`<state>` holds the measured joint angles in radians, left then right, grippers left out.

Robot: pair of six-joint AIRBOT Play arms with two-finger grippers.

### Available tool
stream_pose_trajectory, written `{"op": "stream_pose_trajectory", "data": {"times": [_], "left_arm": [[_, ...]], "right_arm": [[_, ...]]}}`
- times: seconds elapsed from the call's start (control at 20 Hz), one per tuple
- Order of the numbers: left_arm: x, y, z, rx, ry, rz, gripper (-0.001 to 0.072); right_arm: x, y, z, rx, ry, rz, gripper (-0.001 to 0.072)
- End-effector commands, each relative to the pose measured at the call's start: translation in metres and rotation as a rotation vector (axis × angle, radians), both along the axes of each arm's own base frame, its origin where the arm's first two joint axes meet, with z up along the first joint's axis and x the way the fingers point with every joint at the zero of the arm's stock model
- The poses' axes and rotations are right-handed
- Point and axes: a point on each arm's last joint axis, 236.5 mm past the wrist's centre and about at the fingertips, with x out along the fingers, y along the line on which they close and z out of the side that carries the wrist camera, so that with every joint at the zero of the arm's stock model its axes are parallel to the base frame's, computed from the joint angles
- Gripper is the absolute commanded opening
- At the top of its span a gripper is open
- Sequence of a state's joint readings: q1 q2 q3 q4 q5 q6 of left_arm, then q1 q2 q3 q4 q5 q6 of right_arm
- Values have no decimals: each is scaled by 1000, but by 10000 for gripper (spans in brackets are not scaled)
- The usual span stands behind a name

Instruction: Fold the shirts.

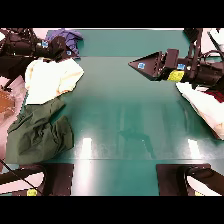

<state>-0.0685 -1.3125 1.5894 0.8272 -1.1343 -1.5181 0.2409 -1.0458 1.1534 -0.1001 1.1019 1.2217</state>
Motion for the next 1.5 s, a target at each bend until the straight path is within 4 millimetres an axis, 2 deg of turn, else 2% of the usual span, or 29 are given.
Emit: {"op": "stream_pose_trajectory", "data": {"times": [0.0,0.75,0.9,1.0,1.1,1.15,1.25,1.35,1.4,1.45], "left_arm": [[0,0,0,0,-1,1,27],[0,0,1,-4,0,1,27],[-1,-4,5,-29,1,-4,27],[4,-3,8,-35,-15,11,27],[15,-1,21,-81,-57,56,27],[14,-5,23,-111,-43,57,27],[5,-6,15,-79,-16,23,27],[-4,8,-12,54,35,5,26],[-8,30,-36,187,79,26,26],[-9,72,-62,364,144,116,26]], "right_arm": [[0,0,0,0,1,1,21],[1,0,0,1,1,-4,21],[15,-4,2,9,-4,-63,21],[14,-4,2,9,-4,-61,21],[15,-4,2,9,-4,-64,21],[17,-4,2,8,-5,-74,21],[21,-5,-1,3,-2,-84,21],[16,-2,-8,-9,14,-46,23],[15,1,-14,-16,29,-21,26],[15,3,-23,-27,49,1,80]]}}
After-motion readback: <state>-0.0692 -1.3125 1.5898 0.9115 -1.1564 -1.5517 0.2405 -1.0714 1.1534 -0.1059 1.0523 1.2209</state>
